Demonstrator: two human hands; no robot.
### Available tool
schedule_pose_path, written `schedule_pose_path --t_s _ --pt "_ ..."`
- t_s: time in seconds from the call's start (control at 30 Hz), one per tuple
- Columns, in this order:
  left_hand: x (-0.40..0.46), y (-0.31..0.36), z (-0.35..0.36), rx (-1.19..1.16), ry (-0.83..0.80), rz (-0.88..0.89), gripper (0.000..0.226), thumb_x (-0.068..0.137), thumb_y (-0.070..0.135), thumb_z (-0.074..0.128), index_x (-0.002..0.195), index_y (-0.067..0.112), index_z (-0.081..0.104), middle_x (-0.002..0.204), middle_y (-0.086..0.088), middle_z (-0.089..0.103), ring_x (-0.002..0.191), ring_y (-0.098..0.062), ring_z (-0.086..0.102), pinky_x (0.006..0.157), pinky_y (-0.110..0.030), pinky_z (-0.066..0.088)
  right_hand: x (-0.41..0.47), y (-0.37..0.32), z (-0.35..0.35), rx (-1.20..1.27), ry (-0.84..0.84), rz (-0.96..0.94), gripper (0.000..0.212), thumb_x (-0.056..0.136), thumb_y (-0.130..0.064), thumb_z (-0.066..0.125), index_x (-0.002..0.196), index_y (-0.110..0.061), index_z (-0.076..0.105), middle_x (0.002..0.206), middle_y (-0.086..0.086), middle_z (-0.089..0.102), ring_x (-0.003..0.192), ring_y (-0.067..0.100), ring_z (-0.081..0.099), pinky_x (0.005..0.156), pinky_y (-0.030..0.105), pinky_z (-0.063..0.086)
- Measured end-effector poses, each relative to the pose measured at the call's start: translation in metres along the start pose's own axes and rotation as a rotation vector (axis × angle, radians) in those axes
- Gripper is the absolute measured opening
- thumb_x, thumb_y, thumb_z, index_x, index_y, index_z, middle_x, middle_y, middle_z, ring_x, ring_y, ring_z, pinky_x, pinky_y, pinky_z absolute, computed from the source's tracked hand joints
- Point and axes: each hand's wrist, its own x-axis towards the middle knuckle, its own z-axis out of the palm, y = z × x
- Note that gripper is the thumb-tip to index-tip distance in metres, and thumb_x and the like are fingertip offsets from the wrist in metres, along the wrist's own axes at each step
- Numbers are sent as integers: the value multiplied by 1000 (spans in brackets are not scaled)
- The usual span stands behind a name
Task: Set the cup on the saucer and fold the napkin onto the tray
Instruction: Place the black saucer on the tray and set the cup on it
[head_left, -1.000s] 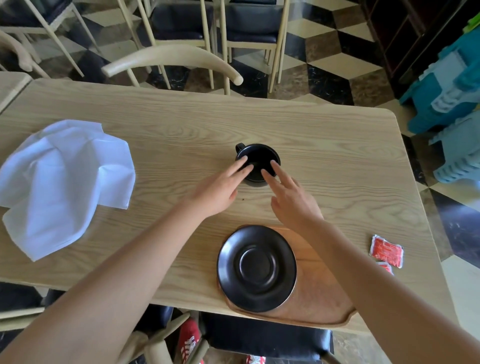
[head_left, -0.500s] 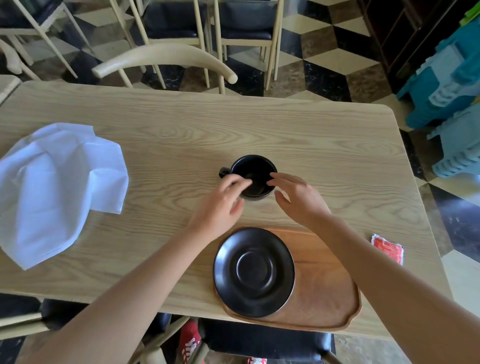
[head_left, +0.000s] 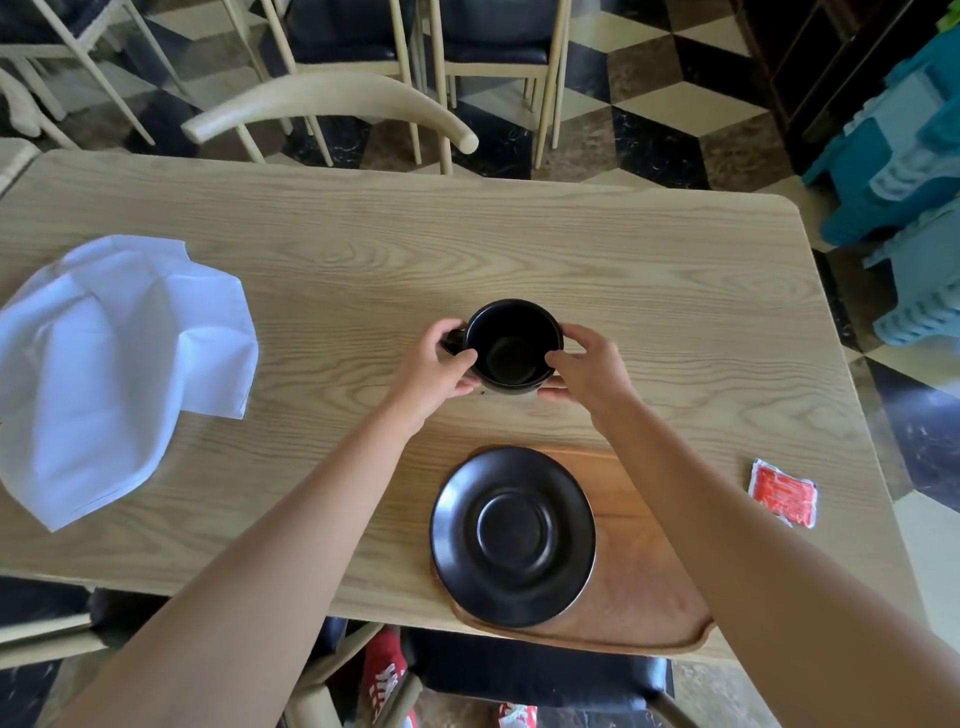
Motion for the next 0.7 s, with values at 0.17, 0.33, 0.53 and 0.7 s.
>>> schedule_pose_path --t_s 0.17,0.33,0.53,0.7 --pt "-43 12 -5 -29 4 85 22 93 16 52 111 28 49 112 2 50 59 -10 68 57 -24 58 -45 -6 -11 55 19 -76 28 86 -11 58 111 -23 57 80 4 72 68 19 72 54 29 58" --pt "-101 1 -10 -39 -12 126 27 93 13 51 97 39 56 94 9 59 63 -14 69 63 -33 60 -107 15 -20 121 -13 -74 22 87 -11 59 103 -26 60 70 0 74 69 17 72 52 26 56" --pt "-145 -35 -7 7 2 85 29 90 8 54 102 35 57 98 -3 59 67 -12 69 63 -26 58 -149 57 -20 131 -16 -53 29 88 -7 58 104 -31 60 82 1 76 78 16 72 58 28 57" --pt "-160 -49 -10 34 2 40 30 90 10 55 100 38 58 101 2 54 72 -11 69 64 -28 59 -156 77 -16 63 -32 -36 33 88 -9 58 104 -38 59 83 -2 76 81 12 71 60 28 58"
